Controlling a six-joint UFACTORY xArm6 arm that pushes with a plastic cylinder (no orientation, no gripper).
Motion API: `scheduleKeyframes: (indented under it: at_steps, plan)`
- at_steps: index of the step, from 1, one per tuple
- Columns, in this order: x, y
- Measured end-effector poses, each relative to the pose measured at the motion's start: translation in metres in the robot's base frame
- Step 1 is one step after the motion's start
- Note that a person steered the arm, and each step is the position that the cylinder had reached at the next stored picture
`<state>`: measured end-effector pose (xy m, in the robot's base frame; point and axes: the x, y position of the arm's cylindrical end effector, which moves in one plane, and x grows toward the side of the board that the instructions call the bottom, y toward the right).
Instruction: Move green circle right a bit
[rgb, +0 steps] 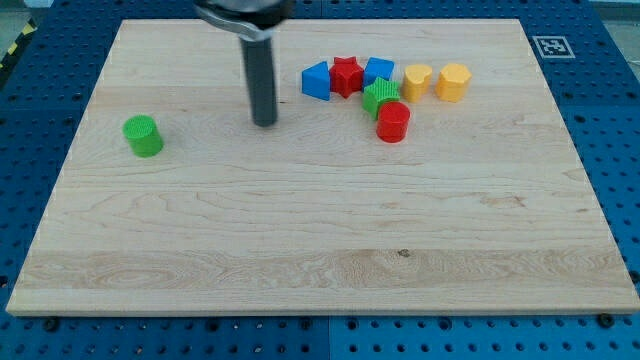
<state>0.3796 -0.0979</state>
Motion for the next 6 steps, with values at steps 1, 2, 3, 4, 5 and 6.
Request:
scheduleKeyframes:
  at_steps: [1,2,3,4,5,6]
  plan:
    - [-0.012,-0.076]
    - [-0.012,-0.158]
    - [0.013,-0.186]
    - [0.065,-0.127]
    - [0.088,-0.032]
    - [0.088,-0.026]
